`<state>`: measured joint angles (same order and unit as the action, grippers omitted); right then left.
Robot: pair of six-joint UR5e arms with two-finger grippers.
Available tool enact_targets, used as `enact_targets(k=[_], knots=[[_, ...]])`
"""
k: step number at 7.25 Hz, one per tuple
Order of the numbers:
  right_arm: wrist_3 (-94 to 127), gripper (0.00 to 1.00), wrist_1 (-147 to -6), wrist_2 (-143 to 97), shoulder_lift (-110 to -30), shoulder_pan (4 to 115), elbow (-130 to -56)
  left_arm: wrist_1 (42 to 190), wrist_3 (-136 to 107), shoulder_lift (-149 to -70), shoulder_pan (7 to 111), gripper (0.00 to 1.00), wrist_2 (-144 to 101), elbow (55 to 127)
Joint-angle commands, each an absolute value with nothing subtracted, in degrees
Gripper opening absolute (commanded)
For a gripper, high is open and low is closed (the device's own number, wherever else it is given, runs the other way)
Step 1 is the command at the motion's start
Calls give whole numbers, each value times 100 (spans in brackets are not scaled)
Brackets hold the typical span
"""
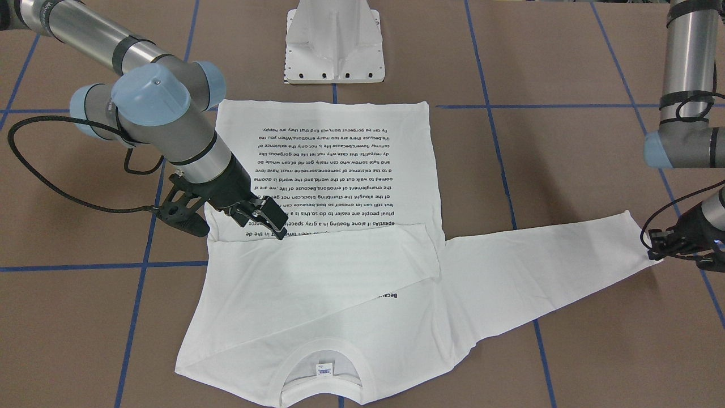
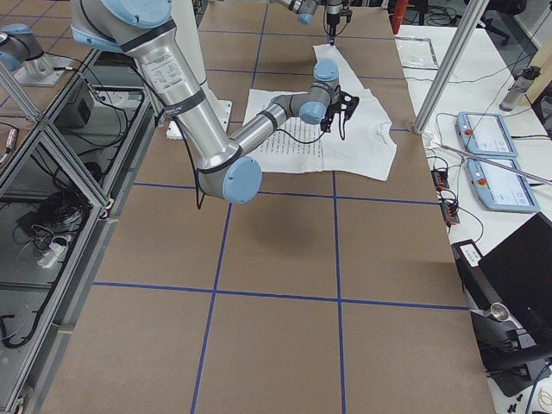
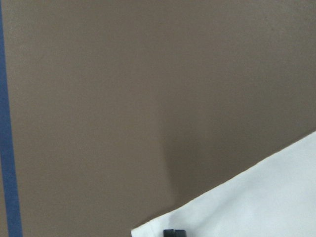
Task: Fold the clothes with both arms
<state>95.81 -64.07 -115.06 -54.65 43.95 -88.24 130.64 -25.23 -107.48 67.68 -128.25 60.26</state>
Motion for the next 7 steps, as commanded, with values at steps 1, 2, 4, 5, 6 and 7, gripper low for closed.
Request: enact_targets(k=[1,2,4,5,6,7], knots=[[9589,99,-6407,-11496,-5467,4395,-8824,13043,-2452,-10758,6759,50,-12823,5986],[9589,99,-6407,-11496,-5467,4395,-8816,13043,-2470,-10775,6759,50,-12823,5924],[9589,99,-6407,-11487,-5467,4386,-8824,13008,-2496,-10854,6750,50,-12832,5819],[9589,99,-6407,-11487,-5458,4386,-8824,13008,-2479,-10863,6750,50,-12832,5818],[9589,99,-6407,-11487,-5458,4386,-8824,13017,-2479,-10863,6750,42,-12832,5818],[9589,99,-6407,-11487,-5467,4386,-8824,13034,-2548,-10863,6759,25,-12832,5818]])
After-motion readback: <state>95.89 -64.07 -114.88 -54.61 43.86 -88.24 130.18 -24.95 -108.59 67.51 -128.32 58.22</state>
